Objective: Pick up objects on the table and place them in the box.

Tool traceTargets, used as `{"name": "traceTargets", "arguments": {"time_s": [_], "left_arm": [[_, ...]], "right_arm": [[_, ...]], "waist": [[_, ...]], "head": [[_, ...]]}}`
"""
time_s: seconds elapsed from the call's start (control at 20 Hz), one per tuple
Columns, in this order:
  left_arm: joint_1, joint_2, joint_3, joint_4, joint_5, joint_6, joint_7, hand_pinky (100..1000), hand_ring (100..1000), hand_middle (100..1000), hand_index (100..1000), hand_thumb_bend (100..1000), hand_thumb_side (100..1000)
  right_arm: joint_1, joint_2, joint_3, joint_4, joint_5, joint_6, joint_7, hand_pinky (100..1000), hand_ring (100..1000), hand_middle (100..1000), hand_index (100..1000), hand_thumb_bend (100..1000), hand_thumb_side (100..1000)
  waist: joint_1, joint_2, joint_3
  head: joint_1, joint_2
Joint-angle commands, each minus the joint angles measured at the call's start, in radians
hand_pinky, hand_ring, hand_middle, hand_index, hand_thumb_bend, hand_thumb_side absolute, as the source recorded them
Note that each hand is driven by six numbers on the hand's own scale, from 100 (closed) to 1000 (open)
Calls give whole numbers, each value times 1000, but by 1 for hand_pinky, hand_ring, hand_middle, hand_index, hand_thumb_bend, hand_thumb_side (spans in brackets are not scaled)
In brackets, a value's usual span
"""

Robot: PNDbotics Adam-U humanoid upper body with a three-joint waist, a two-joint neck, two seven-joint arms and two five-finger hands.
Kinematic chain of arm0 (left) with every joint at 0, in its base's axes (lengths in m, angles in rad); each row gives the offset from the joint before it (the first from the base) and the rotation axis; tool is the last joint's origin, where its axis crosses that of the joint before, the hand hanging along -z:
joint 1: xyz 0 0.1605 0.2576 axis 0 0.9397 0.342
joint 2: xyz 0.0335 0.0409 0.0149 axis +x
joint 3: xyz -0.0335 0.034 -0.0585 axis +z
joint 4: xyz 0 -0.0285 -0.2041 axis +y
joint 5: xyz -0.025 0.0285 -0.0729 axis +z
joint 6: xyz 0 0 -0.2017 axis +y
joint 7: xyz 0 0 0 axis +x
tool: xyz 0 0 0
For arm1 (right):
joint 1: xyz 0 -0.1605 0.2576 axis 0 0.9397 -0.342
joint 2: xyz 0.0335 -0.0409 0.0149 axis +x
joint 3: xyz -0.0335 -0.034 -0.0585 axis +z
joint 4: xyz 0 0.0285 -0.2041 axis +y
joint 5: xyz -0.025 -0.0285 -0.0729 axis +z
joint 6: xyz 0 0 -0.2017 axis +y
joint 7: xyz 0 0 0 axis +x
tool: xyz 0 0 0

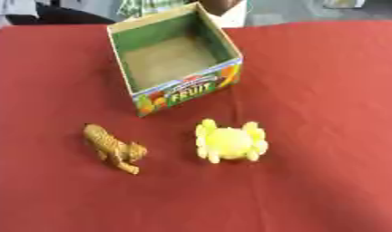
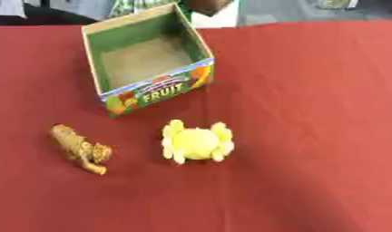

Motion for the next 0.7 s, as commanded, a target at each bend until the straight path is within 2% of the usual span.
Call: {"name": "traceTargets", "arguments": {"time_s": [0.05,0.35,0.7], "left_arm": [[-7,31,2,-17,-1,-2,-5,448,494,567,736,100,985],[-9,32,1,-17,-1,-2,-5,448,494,568,736,100,986],[-13,32,-2,-17,0,-3,-7,448,495,568,736,100,987]], "right_arm": [[-15,-16,-6,-21,5,-2,3,870,810,724,854,100,1000],[-20,-19,-3,-21,8,-1,10,870,811,726,855,100,1000],[-34,-26,5,-21,13,-4,21,870,813,729,855,100,1000]], "waist": [[-2,-15,0],[-6,-10,2],[-14,-3,6]], "head": [[-5,19],[-8,34],[-10,28]]}}
